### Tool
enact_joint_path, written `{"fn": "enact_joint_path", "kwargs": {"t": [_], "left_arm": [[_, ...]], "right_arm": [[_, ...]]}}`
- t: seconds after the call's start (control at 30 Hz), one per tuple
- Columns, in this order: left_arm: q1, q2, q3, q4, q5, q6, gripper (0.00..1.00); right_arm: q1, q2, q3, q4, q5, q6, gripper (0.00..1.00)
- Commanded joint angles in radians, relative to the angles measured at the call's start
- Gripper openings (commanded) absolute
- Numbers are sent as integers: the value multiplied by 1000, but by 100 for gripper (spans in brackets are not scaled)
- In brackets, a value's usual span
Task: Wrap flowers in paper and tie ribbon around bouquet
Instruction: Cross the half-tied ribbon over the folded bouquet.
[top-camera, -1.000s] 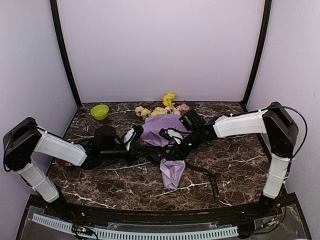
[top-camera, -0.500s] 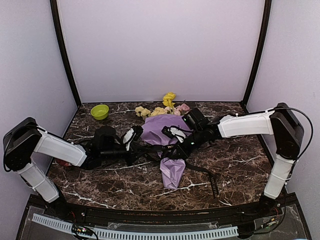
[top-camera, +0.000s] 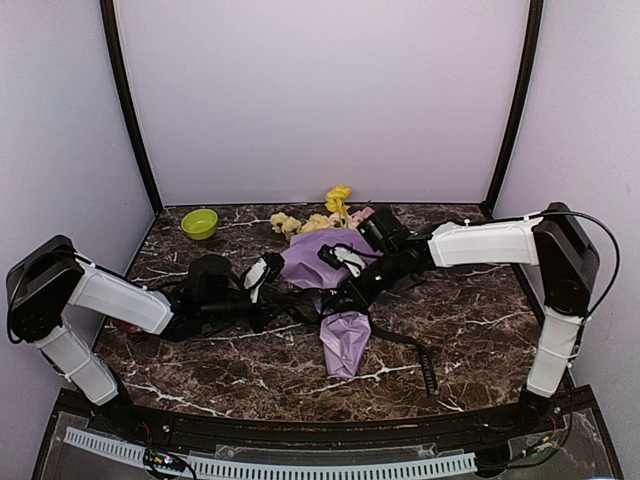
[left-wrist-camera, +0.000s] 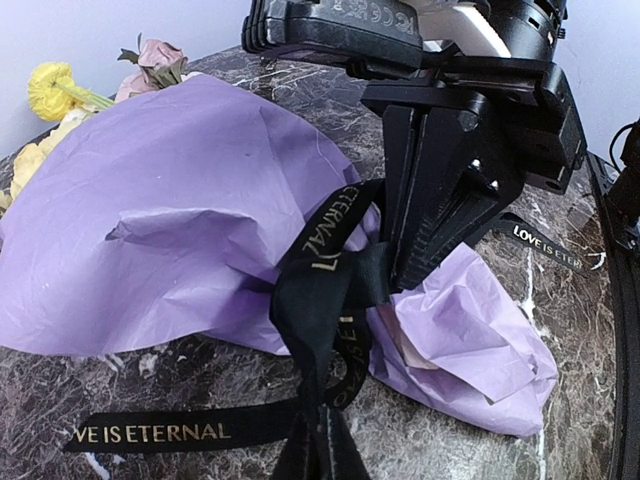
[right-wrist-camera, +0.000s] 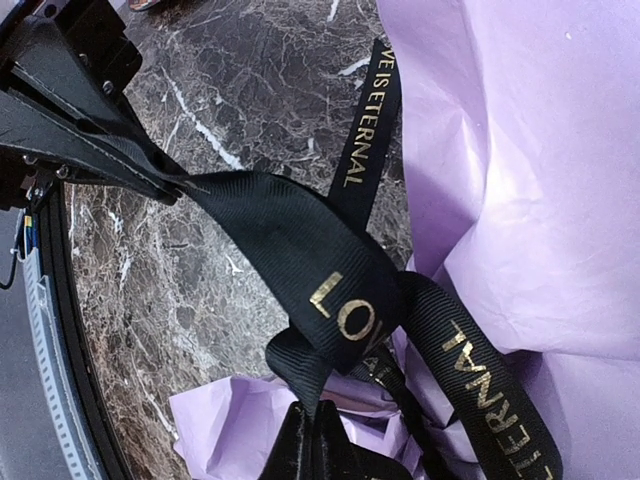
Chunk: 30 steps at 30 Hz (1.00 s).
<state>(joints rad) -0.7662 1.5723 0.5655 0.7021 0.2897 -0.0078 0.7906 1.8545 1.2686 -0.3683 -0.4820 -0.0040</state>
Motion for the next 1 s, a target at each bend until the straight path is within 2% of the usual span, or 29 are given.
{"fn": "enact_joint_path", "kwargs": {"t": [0.0,0.53,0.83,0.97], "left_arm": [[-4,-18,-28,38,-17,4,0],[-4,-77,-116,93,-35,8,0],[-4,-64,-185,167,-27,-53,0],[-3,-49,-184,162,-29,-61,0]], "right_arm": [[-7,37,41,-14,-27,46,0],[-21,19,9,-2,10,122,0],[-24,-28,-79,135,-12,202,0],[-26,-19,-76,121,-2,192,0]]}}
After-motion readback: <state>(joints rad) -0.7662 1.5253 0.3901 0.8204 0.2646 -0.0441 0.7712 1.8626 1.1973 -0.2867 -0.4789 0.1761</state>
